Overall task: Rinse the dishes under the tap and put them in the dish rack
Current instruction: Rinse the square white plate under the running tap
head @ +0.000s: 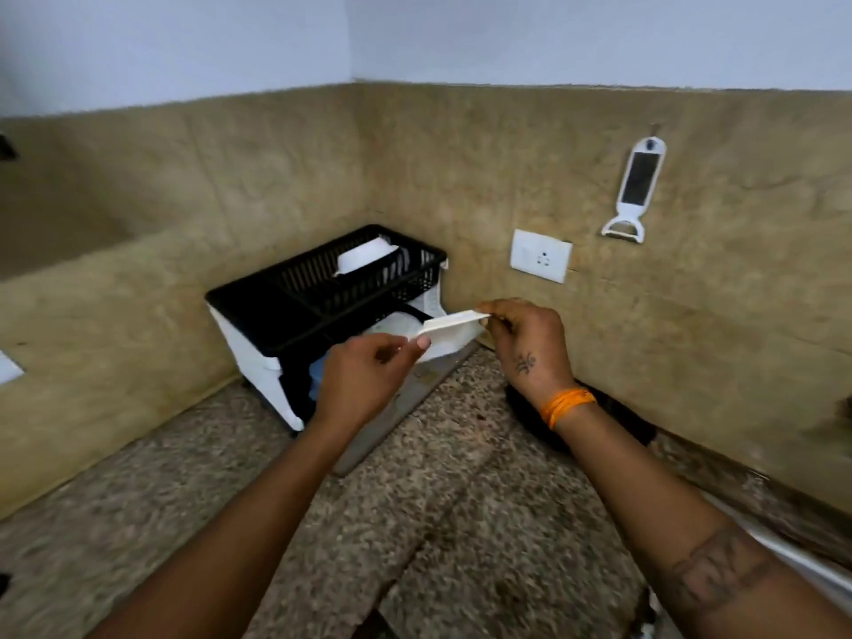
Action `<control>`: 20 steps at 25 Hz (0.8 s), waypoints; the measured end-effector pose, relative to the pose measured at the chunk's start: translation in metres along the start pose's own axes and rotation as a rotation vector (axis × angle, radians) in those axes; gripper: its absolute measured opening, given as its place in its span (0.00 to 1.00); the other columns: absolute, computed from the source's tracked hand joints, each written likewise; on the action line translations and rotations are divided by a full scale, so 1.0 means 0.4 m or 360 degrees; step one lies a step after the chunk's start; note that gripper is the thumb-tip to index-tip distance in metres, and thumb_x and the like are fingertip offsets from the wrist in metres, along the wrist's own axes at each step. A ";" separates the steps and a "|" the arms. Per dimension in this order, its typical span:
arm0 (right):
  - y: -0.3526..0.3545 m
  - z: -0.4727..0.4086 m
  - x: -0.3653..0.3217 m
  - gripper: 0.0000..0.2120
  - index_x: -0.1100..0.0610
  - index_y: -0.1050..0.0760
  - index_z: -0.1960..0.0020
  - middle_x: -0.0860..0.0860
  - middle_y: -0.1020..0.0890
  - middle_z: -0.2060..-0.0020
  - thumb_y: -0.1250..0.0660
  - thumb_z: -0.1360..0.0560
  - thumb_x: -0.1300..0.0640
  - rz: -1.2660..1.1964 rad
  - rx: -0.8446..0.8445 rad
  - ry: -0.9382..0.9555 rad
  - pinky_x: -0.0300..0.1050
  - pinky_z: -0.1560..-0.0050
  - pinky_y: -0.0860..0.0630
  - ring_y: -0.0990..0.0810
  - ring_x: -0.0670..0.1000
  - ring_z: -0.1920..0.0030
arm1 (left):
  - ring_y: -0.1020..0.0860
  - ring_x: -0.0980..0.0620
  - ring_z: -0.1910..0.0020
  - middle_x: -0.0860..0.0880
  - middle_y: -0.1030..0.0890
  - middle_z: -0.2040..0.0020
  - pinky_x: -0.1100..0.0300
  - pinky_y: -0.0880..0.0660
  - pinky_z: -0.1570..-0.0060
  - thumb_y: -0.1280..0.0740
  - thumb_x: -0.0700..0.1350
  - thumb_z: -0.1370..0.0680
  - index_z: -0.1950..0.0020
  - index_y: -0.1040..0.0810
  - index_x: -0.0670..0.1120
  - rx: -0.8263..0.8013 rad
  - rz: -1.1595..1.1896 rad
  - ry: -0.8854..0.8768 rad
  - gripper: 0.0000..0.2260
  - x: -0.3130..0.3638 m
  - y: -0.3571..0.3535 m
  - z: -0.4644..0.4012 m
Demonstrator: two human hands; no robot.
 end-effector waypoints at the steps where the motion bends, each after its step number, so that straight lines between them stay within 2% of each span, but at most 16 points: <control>1: -0.049 -0.048 -0.027 0.12 0.58 0.14 0.43 0.56 0.13 0.49 0.32 0.23 0.67 -0.0035 0.0032 0.0041 0.48 0.45 0.19 0.14 0.56 0.49 | 0.19 0.64 0.64 0.56 0.14 0.64 0.64 0.24 0.65 0.39 0.75 0.26 0.53 0.12 0.54 0.0031 0.0016 0.0044 0.28 -0.026 0.037 -0.035; 3: -0.151 -0.136 -0.070 0.13 0.60 0.15 0.43 0.57 0.13 0.48 0.32 0.24 0.68 -0.0084 0.0070 0.0098 0.48 0.43 0.19 0.15 0.56 0.48 | 0.20 0.63 0.69 0.56 0.18 0.70 0.67 0.30 0.71 0.41 0.78 0.28 0.59 0.13 0.54 0.0101 0.0078 0.0121 0.30 -0.072 0.100 -0.115; 6: -0.312 -0.253 -0.100 0.14 0.61 0.15 0.43 0.57 0.13 0.49 0.34 0.24 0.69 -0.0219 0.0070 0.0070 0.51 0.44 0.19 0.14 0.57 0.49 | 0.21 0.65 0.70 0.58 0.19 0.70 0.69 0.33 0.73 0.37 0.74 0.27 0.56 0.13 0.55 0.0163 0.0161 0.0263 0.25 -0.163 0.166 -0.247; 8: -0.414 -0.315 -0.091 0.13 0.61 0.14 0.44 0.57 0.13 0.52 0.33 0.24 0.69 -0.0293 0.0020 -0.0033 0.53 0.46 0.19 0.14 0.57 0.52 | 0.21 0.66 0.68 0.61 0.17 0.68 0.69 0.31 0.70 0.34 0.71 0.26 0.53 0.13 0.57 0.0145 0.0203 0.0310 0.21 -0.235 0.191 -0.327; 10: -0.500 -0.364 -0.072 0.12 0.60 0.14 0.44 0.57 0.13 0.53 0.32 0.23 0.68 -0.0310 -0.0030 -0.0132 0.52 0.47 0.19 0.15 0.56 0.54 | 0.20 0.66 0.66 0.59 0.16 0.65 0.68 0.29 0.67 0.32 0.69 0.25 0.49 0.13 0.56 0.0097 0.0195 0.0306 0.19 -0.303 0.201 -0.398; 13: -0.612 -0.434 -0.043 0.09 0.59 0.14 0.47 0.55 0.13 0.53 0.30 0.24 0.67 -0.0330 -0.0069 -0.0182 0.47 0.49 0.20 0.15 0.54 0.54 | 0.19 0.67 0.60 0.59 0.14 0.55 0.73 0.29 0.62 0.31 0.67 0.25 0.42 0.14 0.54 0.0030 0.0106 0.0295 0.21 -0.406 0.194 -0.483; 16: -0.726 -0.488 -0.013 0.08 0.59 0.15 0.48 0.55 0.13 0.50 0.30 0.24 0.67 -0.0346 -0.0170 -0.0217 0.45 0.49 0.19 0.15 0.55 0.52 | 0.20 0.67 0.53 0.58 0.14 0.46 0.76 0.31 0.57 0.30 0.65 0.25 0.38 0.15 0.53 0.0052 0.0035 0.0319 0.23 -0.503 0.179 -0.539; 18: -0.787 -0.506 0.008 0.08 0.60 0.15 0.48 0.56 0.14 0.50 0.31 0.23 0.67 -0.0359 -0.0235 -0.0255 0.45 0.49 0.20 0.16 0.55 0.52 | 0.18 0.63 0.50 0.56 0.14 0.45 0.74 0.29 0.54 0.29 0.63 0.25 0.37 0.16 0.51 0.0052 0.0009 0.0315 0.22 -0.555 0.166 -0.558; 20: -0.835 -0.515 0.031 0.08 0.59 0.15 0.47 0.56 0.14 0.51 0.30 0.23 0.66 -0.0332 -0.0324 -0.0281 0.44 0.50 0.20 0.16 0.56 0.53 | 0.17 0.58 0.50 0.53 0.13 0.47 0.68 0.26 0.53 0.27 0.59 0.24 0.40 0.15 0.50 0.0022 -0.0067 0.0296 0.19 -0.597 0.153 -0.568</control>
Point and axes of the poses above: each hand's wrist, its own z-axis away from the middle knuckle, its own y-axis out of the back of the hand, x = y × z, the point moved 3 cm from there along -z, towards the middle knuckle
